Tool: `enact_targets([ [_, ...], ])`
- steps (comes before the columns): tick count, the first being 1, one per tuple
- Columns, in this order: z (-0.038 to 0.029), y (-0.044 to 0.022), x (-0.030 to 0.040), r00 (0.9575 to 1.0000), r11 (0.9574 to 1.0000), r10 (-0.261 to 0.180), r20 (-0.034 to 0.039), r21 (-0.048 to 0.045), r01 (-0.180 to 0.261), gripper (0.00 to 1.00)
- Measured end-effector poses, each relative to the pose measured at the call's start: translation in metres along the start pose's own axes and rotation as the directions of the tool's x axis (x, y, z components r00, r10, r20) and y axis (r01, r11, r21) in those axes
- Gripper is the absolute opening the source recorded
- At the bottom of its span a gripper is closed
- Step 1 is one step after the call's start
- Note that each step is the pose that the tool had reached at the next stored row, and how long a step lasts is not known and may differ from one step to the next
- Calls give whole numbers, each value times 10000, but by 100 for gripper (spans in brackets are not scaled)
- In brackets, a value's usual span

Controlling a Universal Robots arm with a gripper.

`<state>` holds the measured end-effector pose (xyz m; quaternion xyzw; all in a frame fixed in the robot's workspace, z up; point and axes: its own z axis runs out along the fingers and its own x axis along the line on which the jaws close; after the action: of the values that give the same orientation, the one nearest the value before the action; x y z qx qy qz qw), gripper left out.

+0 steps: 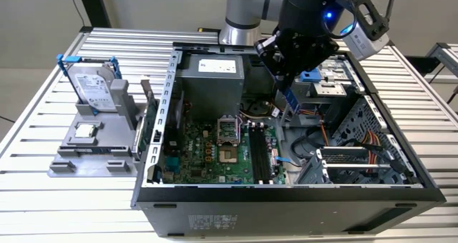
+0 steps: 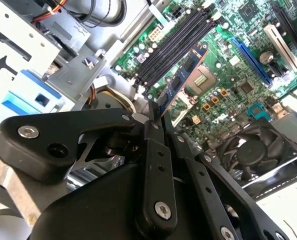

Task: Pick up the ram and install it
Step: 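Insert the ram into the slot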

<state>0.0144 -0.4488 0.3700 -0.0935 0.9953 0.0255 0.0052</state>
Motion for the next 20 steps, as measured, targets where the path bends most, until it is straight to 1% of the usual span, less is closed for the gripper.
enact_targets([
  [3,0,0,0,9999,9999,127,6,2,-127,0],
  [10,0,0,0,9999,9999,164,9,2,-164,0],
  [20,0,0,0,9991,9991,435,22,5,-435,0],
])
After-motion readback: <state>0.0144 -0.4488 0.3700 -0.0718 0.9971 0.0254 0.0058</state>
